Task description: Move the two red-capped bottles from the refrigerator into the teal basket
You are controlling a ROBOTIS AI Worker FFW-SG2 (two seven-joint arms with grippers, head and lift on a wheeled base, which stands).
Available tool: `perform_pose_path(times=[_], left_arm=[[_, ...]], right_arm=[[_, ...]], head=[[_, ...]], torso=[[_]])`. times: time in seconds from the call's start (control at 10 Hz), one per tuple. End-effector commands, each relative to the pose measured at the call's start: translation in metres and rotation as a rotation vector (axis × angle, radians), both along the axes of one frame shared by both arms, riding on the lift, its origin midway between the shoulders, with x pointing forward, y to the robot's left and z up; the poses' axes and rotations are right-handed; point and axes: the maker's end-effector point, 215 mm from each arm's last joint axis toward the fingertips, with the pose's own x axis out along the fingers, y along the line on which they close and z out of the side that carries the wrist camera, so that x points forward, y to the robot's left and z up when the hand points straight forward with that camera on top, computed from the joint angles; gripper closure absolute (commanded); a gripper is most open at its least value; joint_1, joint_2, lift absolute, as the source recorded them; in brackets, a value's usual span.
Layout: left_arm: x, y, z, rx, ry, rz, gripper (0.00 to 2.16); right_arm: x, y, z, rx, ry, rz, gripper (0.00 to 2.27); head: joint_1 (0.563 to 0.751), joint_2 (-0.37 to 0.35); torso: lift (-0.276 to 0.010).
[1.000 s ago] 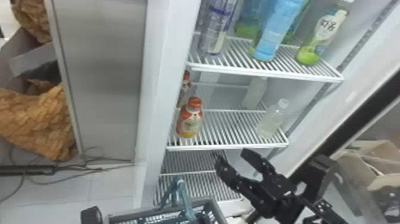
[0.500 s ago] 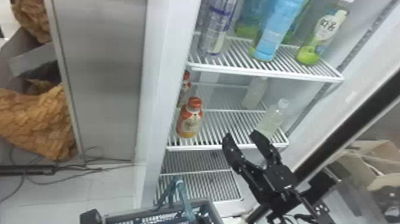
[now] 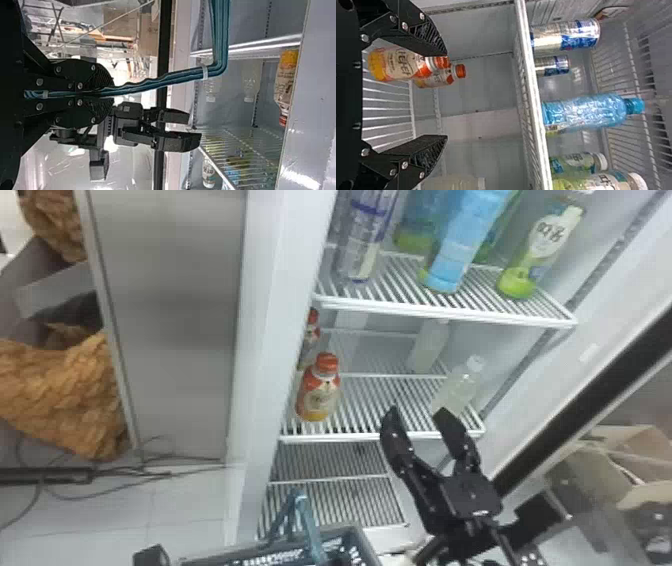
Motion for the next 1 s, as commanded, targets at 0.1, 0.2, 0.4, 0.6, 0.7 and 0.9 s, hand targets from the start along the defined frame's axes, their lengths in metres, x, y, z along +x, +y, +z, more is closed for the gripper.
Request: perform_pose_path(times=[0.1, 0.2, 0.4, 0.6, 0.7, 0.9], left_arm=[[0.001, 0.002, -0.004, 0.012, -0.001, 0.006, 1.10], [0.002, 0.003, -0.005, 0.013, 0.000, 0.010, 1.10], [0.002, 0.002, -0.004, 0.008, 0.004, 0.011, 1.10], [-0.001, 0.000, -0.002, 0.004, 0.002, 0.003, 1.10], [0.000, 0.000, -0.001, 0.004, 0.000, 0.003, 1.10], [0.000, 0.000, -0.002, 0.005, 0.002, 0.003, 1.10]], right_arm=[[0.001, 0.012, -0.019, 0.019, 0.011, 0.020, 0.31], [0.001, 0.012, -0.021, -0.001, 0.008, 0.019, 0.31], [-0.001, 0.010, -0.014, -0.042, -0.015, 0.006, 0.31], [-0.001, 0.008, -0.014, -0.052, -0.024, -0.003, 0.31], [-0.001, 0.008, -0.014, -0.050, -0.024, -0.003, 0.31], [-0.002, 0.007, -0.016, -0.050, -0.022, -0.005, 0.31]], head=[[0.695, -0.350], [0.695, -0.350], [0.695, -0.350], [0.695, -0.350], [0.695, -0.350], [0.695, -0.350]], torso=[[-0.228], [-0.228], [-0.228], [-0.228], [-0.228], [-0.228]])
